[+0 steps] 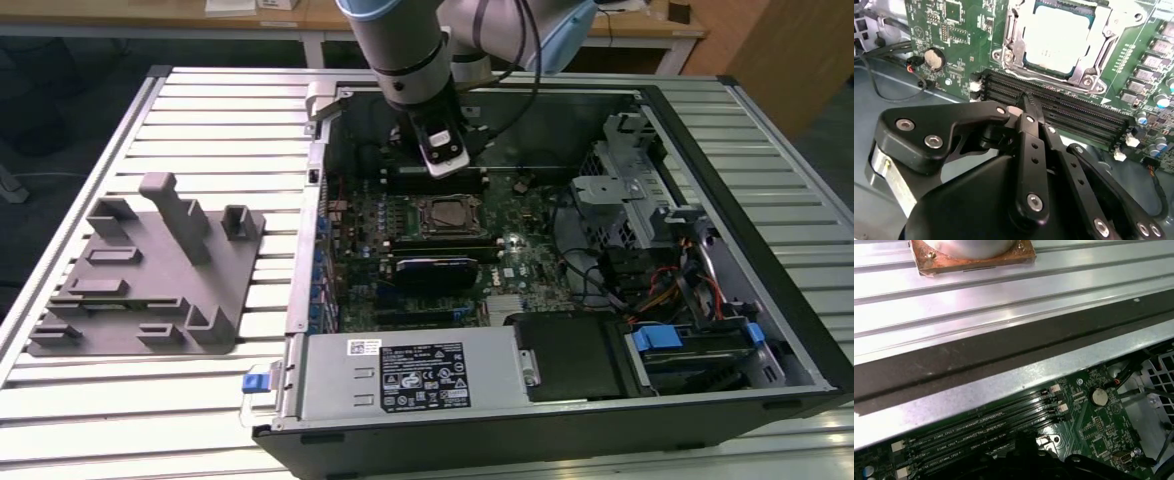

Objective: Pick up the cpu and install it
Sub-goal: 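Install the first cpu locking lever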

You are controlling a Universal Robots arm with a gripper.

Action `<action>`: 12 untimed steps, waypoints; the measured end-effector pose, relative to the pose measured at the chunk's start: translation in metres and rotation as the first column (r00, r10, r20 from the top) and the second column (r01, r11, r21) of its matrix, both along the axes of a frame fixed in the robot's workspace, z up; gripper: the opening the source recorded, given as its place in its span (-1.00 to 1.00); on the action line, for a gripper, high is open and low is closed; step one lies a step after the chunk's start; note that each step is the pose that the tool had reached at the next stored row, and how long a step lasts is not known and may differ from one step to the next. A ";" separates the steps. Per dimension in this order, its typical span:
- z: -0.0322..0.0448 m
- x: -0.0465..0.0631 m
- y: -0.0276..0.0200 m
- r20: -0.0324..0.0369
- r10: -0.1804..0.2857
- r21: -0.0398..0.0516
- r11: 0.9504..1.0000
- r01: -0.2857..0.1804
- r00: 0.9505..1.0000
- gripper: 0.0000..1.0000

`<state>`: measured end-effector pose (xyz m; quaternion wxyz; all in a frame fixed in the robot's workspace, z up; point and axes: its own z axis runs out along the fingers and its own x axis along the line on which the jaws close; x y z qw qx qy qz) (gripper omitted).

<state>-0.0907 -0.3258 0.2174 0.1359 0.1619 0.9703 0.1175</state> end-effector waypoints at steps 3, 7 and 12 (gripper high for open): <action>-0.0002 0.004 0.0000 -0.024 0.000 -0.014 1.000 0.000 1.000 -0.79; -0.0003 0.011 0.0000 -0.073 -0.002 -0.039 0.999 -0.001 0.997 -0.79; -0.0004 0.020 0.0000 -0.131 -0.005 -0.072 0.997 -0.004 0.991 -0.79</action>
